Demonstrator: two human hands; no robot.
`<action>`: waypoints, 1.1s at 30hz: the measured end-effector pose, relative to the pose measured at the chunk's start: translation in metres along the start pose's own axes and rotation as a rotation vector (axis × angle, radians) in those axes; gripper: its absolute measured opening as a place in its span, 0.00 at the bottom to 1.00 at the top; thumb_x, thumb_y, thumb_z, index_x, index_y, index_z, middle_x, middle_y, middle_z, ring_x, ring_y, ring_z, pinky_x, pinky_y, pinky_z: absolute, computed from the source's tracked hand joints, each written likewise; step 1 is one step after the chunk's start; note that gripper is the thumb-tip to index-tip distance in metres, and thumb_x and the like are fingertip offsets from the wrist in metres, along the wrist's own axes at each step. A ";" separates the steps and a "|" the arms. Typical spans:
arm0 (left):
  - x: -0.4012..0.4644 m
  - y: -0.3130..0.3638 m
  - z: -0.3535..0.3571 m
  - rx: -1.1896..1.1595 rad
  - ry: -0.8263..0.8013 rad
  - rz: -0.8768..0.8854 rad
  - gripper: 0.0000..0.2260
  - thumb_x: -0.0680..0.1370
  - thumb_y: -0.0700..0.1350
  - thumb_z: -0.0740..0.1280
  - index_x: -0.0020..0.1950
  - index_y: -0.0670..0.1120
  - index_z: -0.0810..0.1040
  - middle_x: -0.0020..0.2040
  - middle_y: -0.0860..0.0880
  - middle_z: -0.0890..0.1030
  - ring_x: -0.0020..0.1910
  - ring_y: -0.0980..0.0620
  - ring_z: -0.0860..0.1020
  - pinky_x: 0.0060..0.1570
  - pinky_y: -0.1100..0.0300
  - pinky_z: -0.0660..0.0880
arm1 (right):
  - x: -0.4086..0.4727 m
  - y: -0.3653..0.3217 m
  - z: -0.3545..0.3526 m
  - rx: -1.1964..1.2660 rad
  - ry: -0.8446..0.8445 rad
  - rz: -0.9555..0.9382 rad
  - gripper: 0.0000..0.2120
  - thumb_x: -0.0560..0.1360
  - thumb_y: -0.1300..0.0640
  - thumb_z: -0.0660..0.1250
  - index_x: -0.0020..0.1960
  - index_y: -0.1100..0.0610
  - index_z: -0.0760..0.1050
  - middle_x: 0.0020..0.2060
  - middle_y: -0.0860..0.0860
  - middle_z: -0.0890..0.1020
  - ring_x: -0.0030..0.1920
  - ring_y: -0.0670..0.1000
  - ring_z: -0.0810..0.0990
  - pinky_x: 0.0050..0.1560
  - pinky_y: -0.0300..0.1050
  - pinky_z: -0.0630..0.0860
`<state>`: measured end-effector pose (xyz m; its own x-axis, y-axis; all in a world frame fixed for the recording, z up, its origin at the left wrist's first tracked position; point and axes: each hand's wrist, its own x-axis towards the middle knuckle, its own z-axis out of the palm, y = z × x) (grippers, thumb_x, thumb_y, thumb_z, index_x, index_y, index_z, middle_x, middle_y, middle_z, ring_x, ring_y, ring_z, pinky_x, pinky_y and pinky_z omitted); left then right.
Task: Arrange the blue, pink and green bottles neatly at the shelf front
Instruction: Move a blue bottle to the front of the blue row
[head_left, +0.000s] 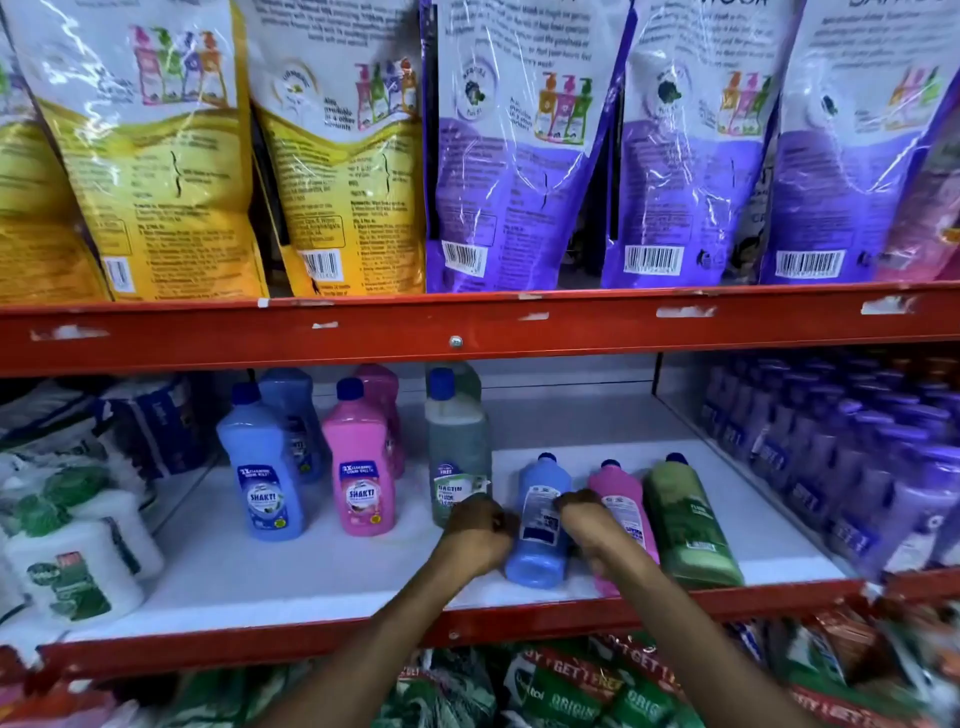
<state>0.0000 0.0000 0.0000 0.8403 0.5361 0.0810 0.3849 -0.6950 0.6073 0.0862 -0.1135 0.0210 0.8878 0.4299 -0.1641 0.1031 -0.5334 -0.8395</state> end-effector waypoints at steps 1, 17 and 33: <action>0.002 0.002 0.001 -0.021 -0.027 -0.009 0.14 0.78 0.45 0.63 0.42 0.37 0.82 0.44 0.37 0.83 0.41 0.43 0.79 0.37 0.59 0.65 | 0.000 0.000 0.000 0.034 -0.007 0.010 0.16 0.78 0.59 0.56 0.61 0.66 0.70 0.54 0.62 0.79 0.52 0.61 0.79 0.49 0.48 0.75; -0.041 0.004 -0.041 -0.545 0.160 0.173 0.18 0.73 0.34 0.72 0.61 0.43 0.78 0.53 0.45 0.85 0.51 0.50 0.83 0.53 0.58 0.81 | -0.047 0.004 -0.010 0.814 -0.060 -0.221 0.11 0.78 0.68 0.62 0.58 0.61 0.76 0.51 0.55 0.84 0.51 0.56 0.83 0.54 0.56 0.80; -0.130 -0.173 -0.155 -0.533 0.385 0.062 0.21 0.76 0.35 0.69 0.66 0.52 0.74 0.65 0.52 0.80 0.61 0.52 0.79 0.55 0.60 0.77 | -0.119 -0.094 0.184 0.537 -0.197 -0.598 0.18 0.72 0.71 0.69 0.57 0.56 0.76 0.50 0.46 0.83 0.48 0.37 0.81 0.51 0.26 0.74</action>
<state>-0.2353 0.1246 0.0072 0.6199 0.7045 0.3456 0.0153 -0.4511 0.8923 -0.1120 0.0199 0.0243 0.6510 0.6772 0.3430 0.2606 0.2249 -0.9389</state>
